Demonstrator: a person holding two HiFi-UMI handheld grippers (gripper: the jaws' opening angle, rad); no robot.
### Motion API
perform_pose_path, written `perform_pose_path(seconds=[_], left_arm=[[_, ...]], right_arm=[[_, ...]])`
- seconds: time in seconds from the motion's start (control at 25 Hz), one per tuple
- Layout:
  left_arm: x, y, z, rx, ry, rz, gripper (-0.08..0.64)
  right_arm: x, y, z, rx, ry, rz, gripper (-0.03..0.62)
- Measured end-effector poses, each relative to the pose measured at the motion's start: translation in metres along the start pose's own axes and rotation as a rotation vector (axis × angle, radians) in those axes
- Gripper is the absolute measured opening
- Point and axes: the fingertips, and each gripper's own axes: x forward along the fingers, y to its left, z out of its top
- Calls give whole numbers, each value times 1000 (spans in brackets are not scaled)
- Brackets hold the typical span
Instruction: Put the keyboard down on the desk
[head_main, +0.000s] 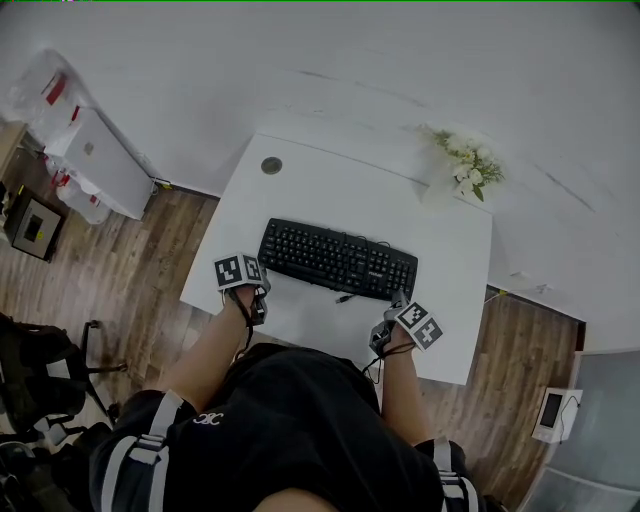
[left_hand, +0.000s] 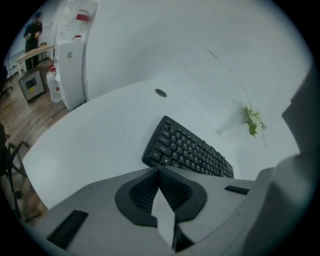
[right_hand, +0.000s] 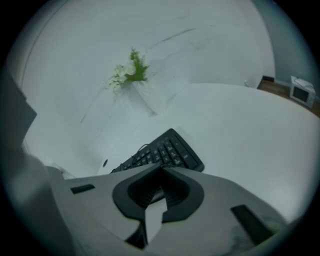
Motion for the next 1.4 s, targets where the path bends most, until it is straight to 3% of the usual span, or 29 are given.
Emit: perform_pose_path(seconds=[0.2,0.32,0.44,0.64,0.88,1.04,1.4], left_arm=[[-25,-28,33,205,-150,-18,0],[-48,-66,60,330,-316,-124,1],[-75,-104,77,430,-467,-209,0],[-126,-157,105,575,-695,-245,0],[-183,-203,118,695,-880,-300,0],[-191,-216,111,738,-912,-308,2],[-180,-216,104,734,-875,-299,2]], right_arm=[[-9,63,26,-399,-116,102,6],[-23,108,48,-577,-247,177,5],[-50,156,73,-679,-411,267,5],[-100,212,108,-761,-684,342,5],[-139,243,125,-791,-793,382,5],[-148,241,126,-814,-786,379,3],[-130,223,124,-763,-717,361,3]])
